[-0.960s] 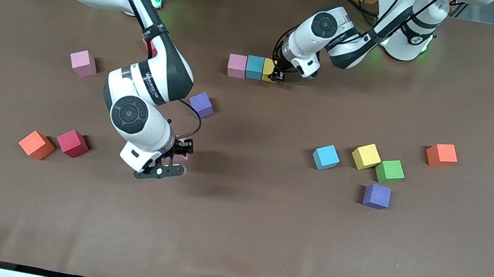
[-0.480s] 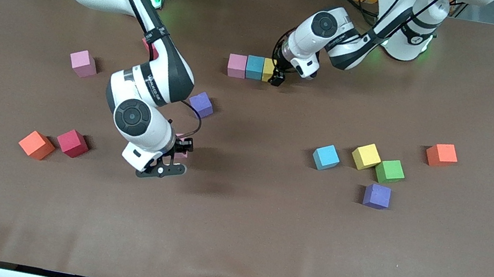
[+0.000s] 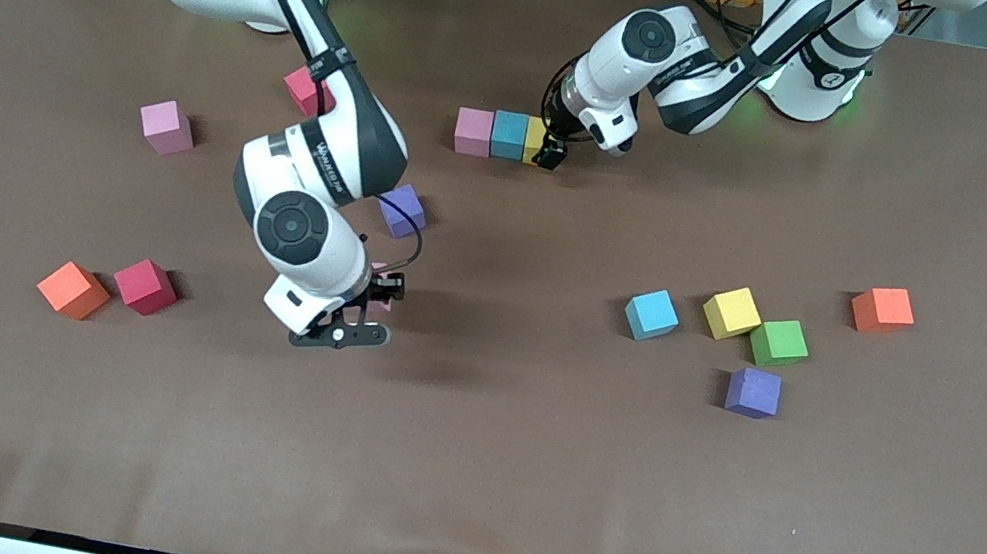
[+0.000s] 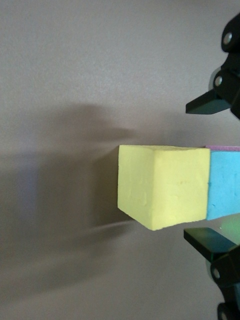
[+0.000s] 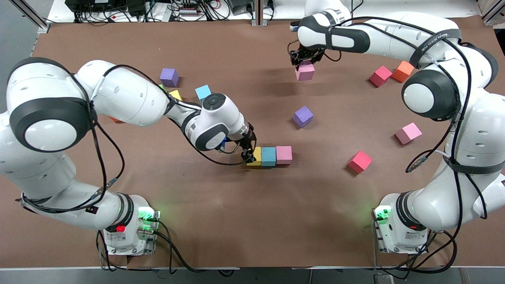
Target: Form number 2 with 11 blocks
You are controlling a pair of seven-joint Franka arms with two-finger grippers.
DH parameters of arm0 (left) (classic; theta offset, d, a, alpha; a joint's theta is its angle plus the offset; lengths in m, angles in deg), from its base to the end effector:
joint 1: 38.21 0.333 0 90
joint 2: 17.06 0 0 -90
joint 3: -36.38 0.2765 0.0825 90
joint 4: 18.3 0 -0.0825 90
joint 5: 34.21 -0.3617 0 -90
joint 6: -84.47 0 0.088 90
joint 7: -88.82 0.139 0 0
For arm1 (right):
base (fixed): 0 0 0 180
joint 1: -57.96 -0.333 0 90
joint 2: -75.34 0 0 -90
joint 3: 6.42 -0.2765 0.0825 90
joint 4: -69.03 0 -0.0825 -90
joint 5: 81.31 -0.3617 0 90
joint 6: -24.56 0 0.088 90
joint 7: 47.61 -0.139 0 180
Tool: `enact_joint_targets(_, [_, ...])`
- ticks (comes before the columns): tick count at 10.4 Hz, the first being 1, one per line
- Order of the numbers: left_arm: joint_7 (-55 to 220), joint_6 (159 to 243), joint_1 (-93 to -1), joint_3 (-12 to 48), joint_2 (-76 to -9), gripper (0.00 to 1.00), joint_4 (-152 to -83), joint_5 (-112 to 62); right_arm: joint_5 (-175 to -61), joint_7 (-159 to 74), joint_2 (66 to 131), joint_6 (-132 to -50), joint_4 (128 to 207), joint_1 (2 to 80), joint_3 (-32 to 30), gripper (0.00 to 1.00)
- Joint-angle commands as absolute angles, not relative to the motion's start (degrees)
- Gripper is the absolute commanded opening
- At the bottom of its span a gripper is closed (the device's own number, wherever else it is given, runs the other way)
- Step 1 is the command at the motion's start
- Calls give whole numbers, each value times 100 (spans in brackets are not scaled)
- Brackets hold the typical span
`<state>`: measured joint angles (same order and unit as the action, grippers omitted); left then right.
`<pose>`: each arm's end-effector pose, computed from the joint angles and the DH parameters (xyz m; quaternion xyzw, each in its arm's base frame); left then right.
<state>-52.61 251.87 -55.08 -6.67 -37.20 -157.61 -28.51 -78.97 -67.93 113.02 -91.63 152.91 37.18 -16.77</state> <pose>0.2363 -0.4411 0.1761 0.6948 0.6985 -0.1499 0.0832 0.5750 0.3263 0.2412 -0.9946 -0.0877 0.0539 0.0160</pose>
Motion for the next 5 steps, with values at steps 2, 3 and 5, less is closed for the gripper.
enact_joint_targets(2, [-5400,24630,-5211,-844,-3140,100,-15692,-2947,-7955,-7081,11225,-9163,15367,3494,-1679,0])
enact_joint_targets(3, [-5382,24366,-5044,-896,-3087,100,-15525,-2947,-7955,-7116,11225,-9172,15367,3345,-1670,0])
enact_joint_targets(5, [-4972,24092,-4693,-932,-2876,100,-15270,-2947,-7946,-7432,11225,-9250,15367,3134,-1670,0])
